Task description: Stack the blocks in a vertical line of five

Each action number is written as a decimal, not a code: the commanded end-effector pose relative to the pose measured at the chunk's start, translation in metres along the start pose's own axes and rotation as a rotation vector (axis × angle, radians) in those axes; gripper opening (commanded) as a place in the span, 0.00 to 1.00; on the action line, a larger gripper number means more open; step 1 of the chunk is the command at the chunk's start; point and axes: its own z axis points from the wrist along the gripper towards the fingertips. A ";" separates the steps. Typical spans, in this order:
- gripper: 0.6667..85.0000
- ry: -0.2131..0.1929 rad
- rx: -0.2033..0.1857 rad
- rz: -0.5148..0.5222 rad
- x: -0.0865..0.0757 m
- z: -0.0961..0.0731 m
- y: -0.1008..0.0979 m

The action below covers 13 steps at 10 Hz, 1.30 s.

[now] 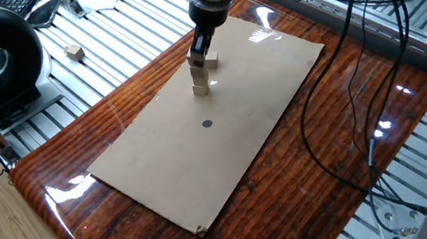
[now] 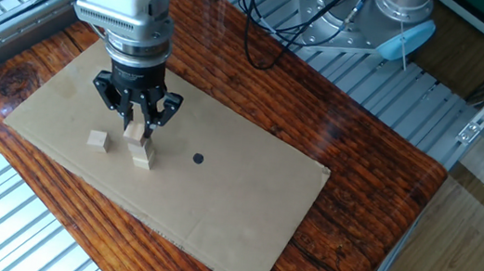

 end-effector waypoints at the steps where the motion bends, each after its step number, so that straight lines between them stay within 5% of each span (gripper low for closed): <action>1: 0.19 -0.011 -0.006 0.003 -0.002 -0.001 0.000; 5: 0.33 -0.008 -0.012 -0.004 0.000 -0.001 0.001; 9: 0.68 -0.014 -0.028 -0.029 0.000 0.000 0.003; 13: 0.75 -0.011 -0.031 -0.040 0.006 0.000 0.000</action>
